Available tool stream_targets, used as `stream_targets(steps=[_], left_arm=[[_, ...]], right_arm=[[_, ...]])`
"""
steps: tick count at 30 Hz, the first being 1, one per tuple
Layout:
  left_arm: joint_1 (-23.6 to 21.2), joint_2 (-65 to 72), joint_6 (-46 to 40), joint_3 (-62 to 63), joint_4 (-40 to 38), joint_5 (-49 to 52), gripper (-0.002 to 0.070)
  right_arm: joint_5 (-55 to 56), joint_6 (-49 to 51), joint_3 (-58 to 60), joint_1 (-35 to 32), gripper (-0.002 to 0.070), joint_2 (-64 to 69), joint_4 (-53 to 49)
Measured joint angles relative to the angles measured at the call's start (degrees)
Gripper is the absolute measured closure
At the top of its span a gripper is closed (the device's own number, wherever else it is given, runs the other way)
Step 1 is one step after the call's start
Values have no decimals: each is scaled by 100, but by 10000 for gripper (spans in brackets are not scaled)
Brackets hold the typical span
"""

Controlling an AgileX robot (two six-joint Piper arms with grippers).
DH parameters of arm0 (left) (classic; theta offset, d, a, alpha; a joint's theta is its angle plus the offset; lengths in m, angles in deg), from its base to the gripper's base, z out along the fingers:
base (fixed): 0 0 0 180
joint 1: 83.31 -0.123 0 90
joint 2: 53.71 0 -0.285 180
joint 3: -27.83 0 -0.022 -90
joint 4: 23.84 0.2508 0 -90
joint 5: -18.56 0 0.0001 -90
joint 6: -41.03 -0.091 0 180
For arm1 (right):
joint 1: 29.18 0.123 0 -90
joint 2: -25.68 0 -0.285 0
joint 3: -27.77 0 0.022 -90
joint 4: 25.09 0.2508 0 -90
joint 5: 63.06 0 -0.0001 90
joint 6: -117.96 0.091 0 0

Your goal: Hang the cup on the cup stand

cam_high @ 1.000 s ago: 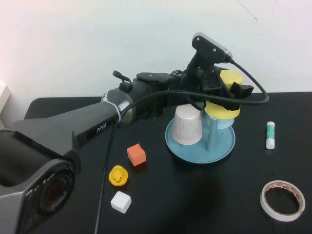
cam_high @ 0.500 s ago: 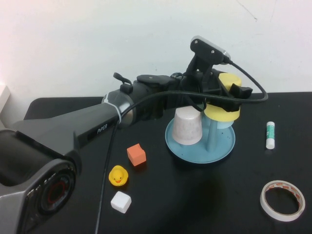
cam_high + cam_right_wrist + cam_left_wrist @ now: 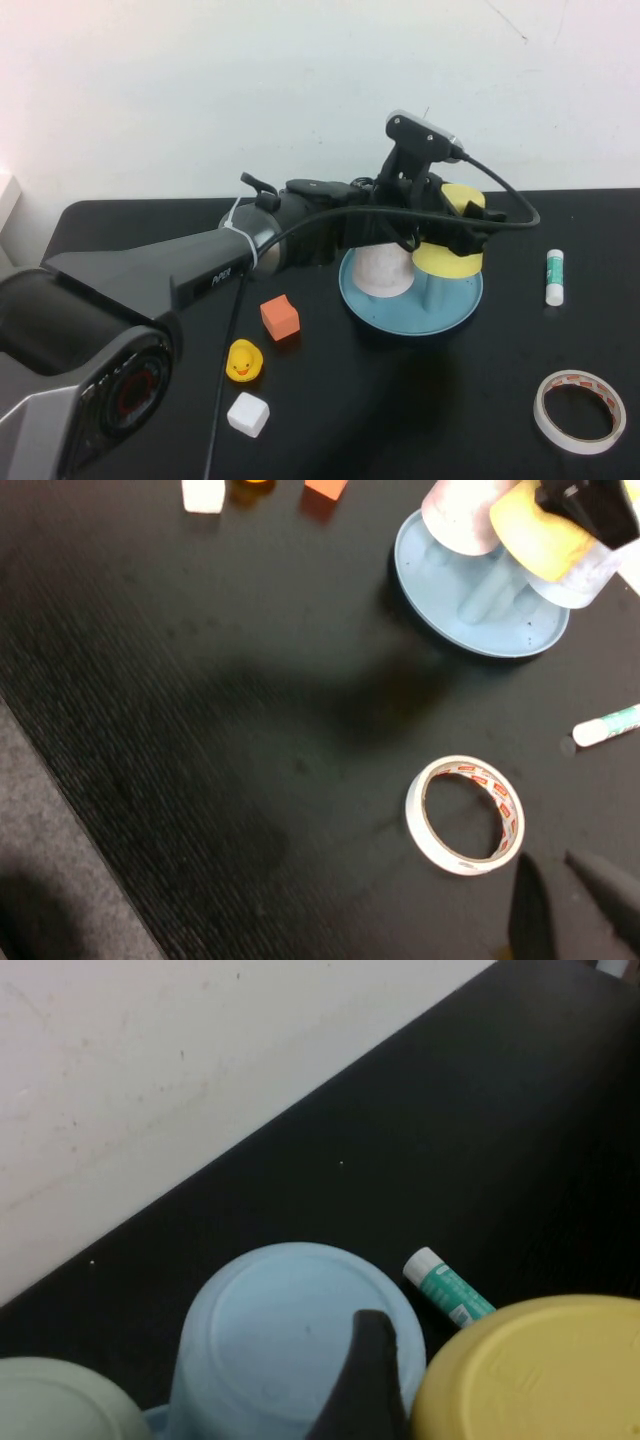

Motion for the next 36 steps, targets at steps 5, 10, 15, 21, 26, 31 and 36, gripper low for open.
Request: stream_targets(steps=[5,10,15,21,26,31,36], left_arm=[[0,8,-100,0,0,115,27],[0,-105,-378,0,0,-20,-2],[-22,-766,-530,0,0,-647,126],[-140,-2040,-583,0,-23,-1270,498],[-153,-3161,-435,0,587,-1521,652],[-153,-4118,-292,0,1394,-1672,671],[-153,-5321,-270,-591,2352,-1699,675]], right_arm=[[0,0,0,0,676,0,0],[0,0,0,0,676,0,0],[0,0,0,0,676,0,0],[0,0,0,0,676,0,0],[0,0,0,0,676,0,0],[0,0,0,0,676,0,0],[0,0,0,0,676,0,0]])
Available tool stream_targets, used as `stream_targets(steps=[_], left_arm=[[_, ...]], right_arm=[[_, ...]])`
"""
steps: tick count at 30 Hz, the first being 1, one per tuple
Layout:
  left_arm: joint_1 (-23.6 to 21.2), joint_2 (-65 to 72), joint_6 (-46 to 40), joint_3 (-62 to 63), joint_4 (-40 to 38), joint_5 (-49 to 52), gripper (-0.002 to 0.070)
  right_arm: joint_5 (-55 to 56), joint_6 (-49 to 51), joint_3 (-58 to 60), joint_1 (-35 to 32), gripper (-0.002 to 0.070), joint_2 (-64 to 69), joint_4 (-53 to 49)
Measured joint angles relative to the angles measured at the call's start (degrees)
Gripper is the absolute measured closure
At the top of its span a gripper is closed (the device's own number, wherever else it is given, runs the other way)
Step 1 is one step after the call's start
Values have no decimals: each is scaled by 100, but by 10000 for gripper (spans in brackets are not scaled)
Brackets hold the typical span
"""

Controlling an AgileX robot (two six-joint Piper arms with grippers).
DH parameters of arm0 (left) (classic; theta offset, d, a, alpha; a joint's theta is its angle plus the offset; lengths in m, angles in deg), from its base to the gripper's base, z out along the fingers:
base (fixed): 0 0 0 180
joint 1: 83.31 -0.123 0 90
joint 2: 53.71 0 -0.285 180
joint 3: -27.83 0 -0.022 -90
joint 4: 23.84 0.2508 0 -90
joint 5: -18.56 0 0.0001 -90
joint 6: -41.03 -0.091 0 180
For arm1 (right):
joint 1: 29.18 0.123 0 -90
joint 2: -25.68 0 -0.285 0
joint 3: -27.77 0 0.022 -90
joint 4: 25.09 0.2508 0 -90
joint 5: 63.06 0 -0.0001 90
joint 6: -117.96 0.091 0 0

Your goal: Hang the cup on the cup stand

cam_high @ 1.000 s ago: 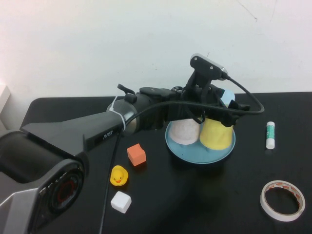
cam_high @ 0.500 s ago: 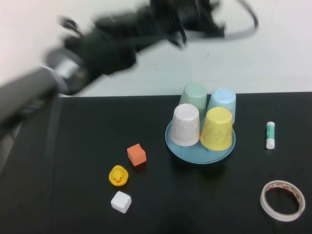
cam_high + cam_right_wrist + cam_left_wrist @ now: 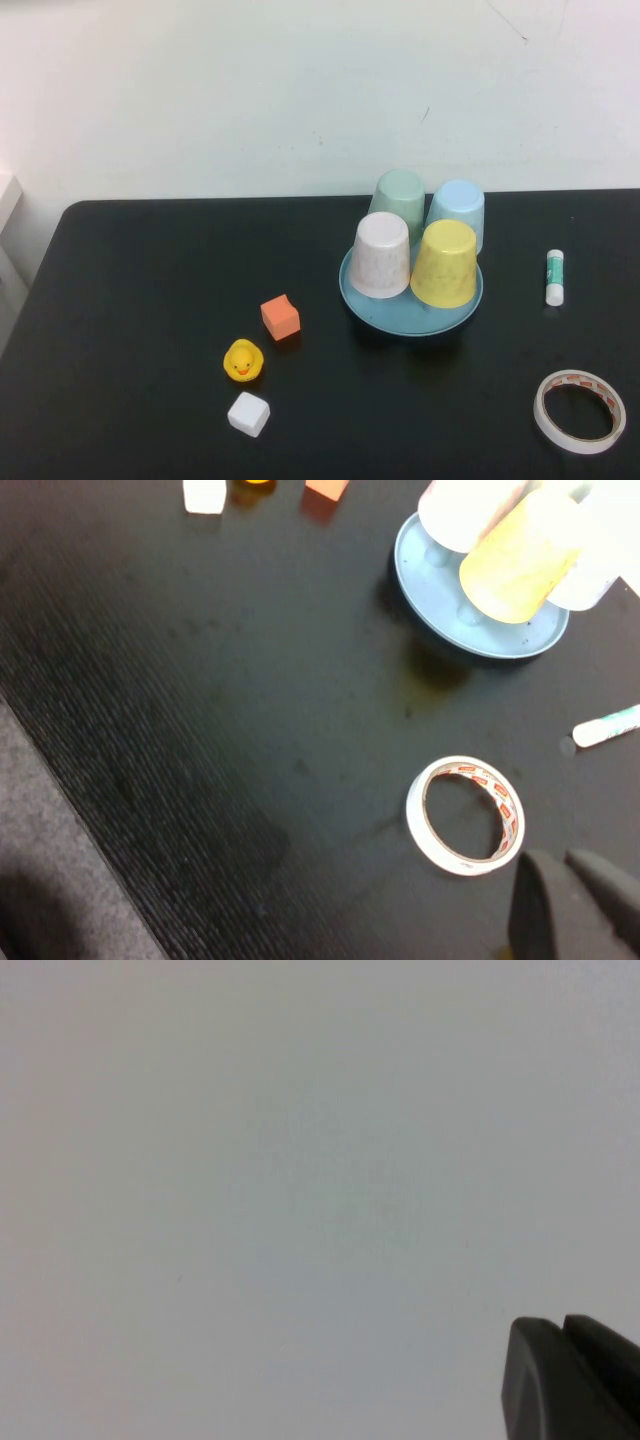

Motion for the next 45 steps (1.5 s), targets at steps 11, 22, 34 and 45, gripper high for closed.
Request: stream_targets(steps=[11,22,34,45], left_arm=[[0,-2759,235,-3091,446,-327,675],[0,-4523,-665,-6014,-28,-1435,675],[0,-5961,-3321,-6717,-2602,-3115,675],[-751,-5956,-4084,-6717,-2662,-2878,675]], right_arm=[[0,0,0,0,676,0,0],[0,0,0,0,677,0,0],[0,0,0,0,677,0,0],[0,0,0,0,678,0,0]])
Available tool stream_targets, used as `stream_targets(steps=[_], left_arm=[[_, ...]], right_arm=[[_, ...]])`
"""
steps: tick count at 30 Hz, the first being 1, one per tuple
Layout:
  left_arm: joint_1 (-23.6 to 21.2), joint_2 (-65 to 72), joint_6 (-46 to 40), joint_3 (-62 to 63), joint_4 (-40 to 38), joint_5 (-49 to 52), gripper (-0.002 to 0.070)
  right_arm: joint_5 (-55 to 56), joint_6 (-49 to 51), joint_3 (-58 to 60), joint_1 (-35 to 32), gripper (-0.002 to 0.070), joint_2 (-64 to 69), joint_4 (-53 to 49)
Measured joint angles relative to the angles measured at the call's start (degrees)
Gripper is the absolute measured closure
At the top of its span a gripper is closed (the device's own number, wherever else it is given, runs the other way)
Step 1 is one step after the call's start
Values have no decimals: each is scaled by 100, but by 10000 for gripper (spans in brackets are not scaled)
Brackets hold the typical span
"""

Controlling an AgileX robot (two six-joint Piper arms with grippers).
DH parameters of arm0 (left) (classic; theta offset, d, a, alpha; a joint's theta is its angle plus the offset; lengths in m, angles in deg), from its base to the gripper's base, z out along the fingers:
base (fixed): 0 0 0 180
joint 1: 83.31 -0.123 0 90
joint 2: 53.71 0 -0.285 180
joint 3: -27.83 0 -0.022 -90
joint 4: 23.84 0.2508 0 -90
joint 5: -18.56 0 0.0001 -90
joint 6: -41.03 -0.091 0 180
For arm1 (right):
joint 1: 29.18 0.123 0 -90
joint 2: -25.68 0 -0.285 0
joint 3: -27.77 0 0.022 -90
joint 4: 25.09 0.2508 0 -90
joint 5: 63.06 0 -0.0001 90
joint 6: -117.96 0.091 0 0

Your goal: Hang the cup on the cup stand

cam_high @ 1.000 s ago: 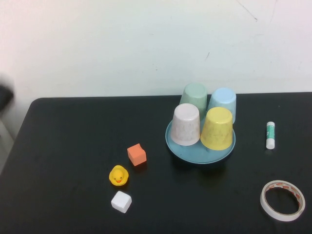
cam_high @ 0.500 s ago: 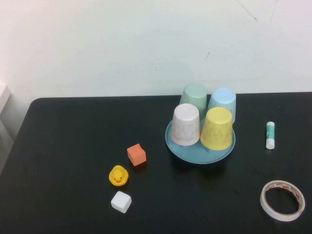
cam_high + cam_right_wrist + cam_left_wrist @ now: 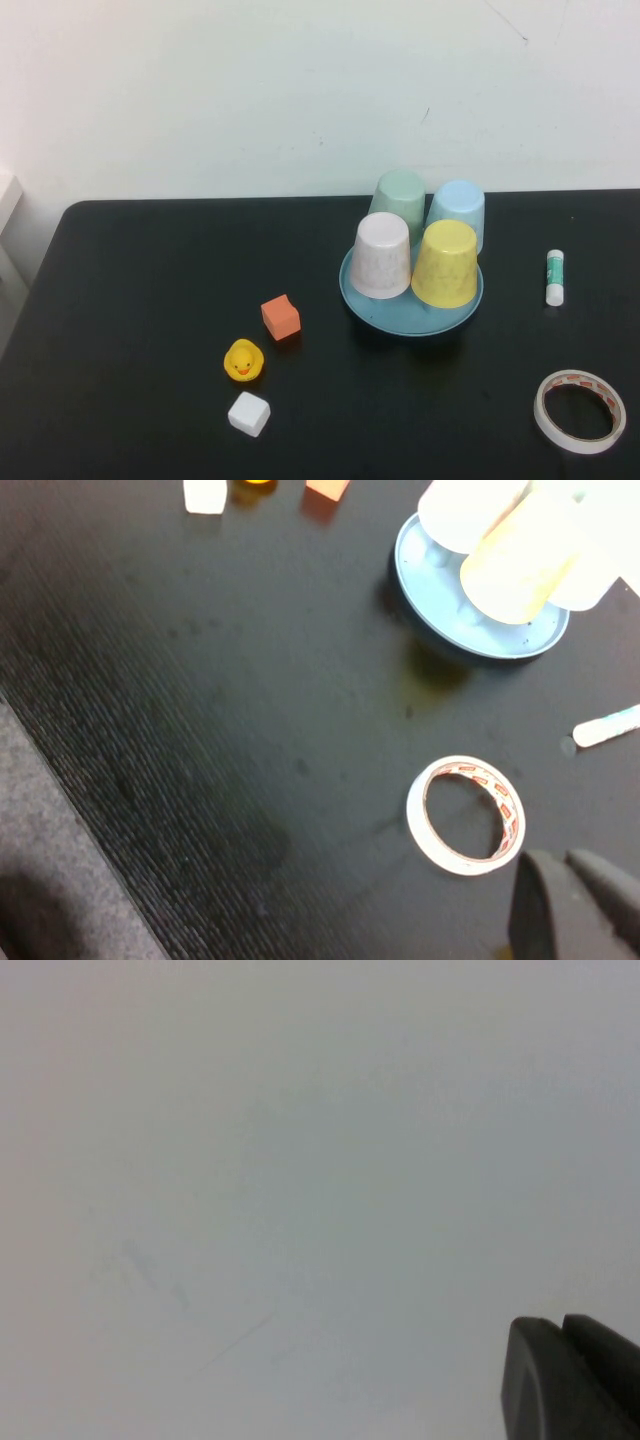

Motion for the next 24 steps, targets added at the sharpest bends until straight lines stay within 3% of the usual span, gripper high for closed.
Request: stream_targets(steps=[3,8,24], left_arm=[[-537,-52,-69,0,-8,283,675],[-1012,-281,-139,0,12,1037,675],[-1070,-288,175,-177,28,1353,675]], right_arm=[[0,0,0,0,678,0,0],[0,0,0,0,678,0,0],[0,0,0,0,678,0,0]])
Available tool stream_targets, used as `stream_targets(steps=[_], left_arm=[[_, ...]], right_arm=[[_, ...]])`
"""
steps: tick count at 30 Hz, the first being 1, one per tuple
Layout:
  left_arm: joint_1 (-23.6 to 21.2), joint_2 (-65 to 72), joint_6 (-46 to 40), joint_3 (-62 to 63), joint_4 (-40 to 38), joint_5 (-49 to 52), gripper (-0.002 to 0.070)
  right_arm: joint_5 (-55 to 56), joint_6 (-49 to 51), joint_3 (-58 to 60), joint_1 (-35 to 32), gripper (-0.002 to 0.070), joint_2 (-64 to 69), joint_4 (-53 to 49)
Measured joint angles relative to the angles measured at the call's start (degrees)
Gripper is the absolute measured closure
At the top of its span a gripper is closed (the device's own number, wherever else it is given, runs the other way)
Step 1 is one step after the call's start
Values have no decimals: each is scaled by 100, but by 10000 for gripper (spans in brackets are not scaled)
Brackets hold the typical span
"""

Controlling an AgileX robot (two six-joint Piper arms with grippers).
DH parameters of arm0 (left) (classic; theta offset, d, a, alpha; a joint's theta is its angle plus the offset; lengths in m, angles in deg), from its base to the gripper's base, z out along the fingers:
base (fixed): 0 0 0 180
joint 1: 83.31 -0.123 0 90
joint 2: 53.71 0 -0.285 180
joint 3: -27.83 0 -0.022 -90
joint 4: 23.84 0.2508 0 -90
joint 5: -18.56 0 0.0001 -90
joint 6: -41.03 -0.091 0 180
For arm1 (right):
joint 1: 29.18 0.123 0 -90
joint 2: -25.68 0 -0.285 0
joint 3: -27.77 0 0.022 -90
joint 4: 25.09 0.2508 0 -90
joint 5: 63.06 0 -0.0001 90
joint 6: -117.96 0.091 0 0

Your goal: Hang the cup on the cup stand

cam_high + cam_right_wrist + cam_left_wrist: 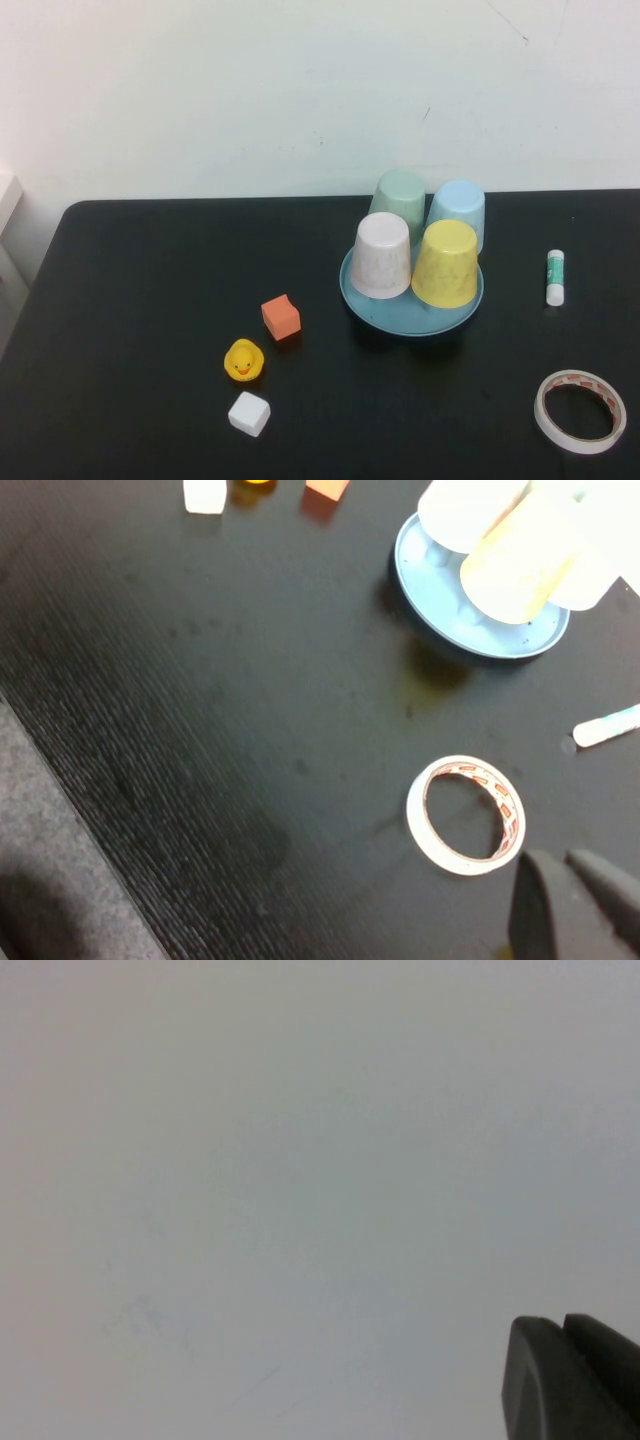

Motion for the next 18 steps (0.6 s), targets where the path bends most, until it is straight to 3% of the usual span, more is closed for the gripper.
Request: stream_targets(steps=[3,5,6,11,13,15,18], left_arm=[[0,-23,195,-201,41,226,675],[-16,-108,1069,-392,671,414,675],[-52,-158,1719,-490,1297,545,675],[-654,-482,7691,-772,5777,2191,675],[-910,-576,9418,-864,7173,3033,675],[-1126,-721,10626,-1049,7996,3555,675],[-1255,-1045,11262,-1438,8435,3519,675]], right_arm=[[0,0,0,0,678,0,0],[0,0,0,0,678,0,0],[-3,0,0,0,678,0,0],[-3,0,0,0,678,0,0],[-3,0,0,0,678,0,0],[-3,0,0,0,678,0,0],[-13,0,0,0,678,0,-8]])
